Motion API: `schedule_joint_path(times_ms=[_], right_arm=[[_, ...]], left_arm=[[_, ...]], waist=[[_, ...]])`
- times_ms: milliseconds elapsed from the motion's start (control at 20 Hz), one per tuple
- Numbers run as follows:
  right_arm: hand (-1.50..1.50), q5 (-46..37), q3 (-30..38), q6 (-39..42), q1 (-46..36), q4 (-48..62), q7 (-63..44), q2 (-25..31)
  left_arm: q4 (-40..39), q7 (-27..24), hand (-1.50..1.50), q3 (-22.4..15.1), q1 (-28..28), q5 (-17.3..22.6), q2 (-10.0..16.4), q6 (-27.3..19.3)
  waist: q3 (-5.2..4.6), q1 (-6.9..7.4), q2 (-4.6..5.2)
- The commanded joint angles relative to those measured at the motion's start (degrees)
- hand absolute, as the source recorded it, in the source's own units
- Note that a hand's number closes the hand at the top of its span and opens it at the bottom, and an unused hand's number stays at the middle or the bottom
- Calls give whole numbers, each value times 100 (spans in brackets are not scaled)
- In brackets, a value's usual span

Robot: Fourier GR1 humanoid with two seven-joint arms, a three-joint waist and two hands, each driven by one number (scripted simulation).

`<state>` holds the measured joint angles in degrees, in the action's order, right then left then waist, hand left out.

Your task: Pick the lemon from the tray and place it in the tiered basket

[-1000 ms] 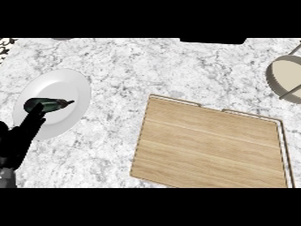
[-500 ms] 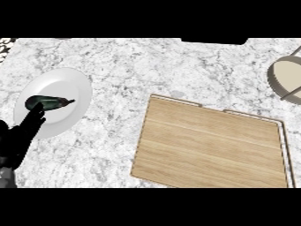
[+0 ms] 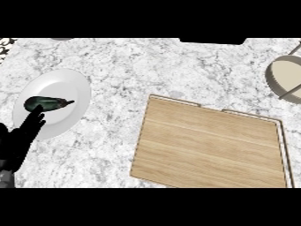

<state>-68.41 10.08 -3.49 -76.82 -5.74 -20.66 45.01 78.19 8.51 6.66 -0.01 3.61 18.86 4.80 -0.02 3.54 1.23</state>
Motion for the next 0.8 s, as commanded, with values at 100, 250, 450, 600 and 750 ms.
schedule_joint_path(times_ms=[100,250,450,600,750], right_arm=[[-150,457,478,-831,-47,-454,144,184],[-150,663,727,-842,-332,-568,-307,435],[-150,1161,1261,-864,-284,-562,-587,796],[-150,1740,1789,-729,-142,-641,-363,1004],[-150,2380,2368,-893,93,-828,91,1059]], left_arm=[[-2,-66,0,-9,11,-66,-105,-105],[130,-75,0,84,224,73,6,81],[121,-198,0,127,410,-28,-11,-30],[-285,-186,0,265,200,35,65,29],[-87,-161,0,327,302,80,42,-30]], waist=[[16,-45,-5],[10,-74,-53],[12,-156,-88],[7,-401,-138],[12,-454,-177]])
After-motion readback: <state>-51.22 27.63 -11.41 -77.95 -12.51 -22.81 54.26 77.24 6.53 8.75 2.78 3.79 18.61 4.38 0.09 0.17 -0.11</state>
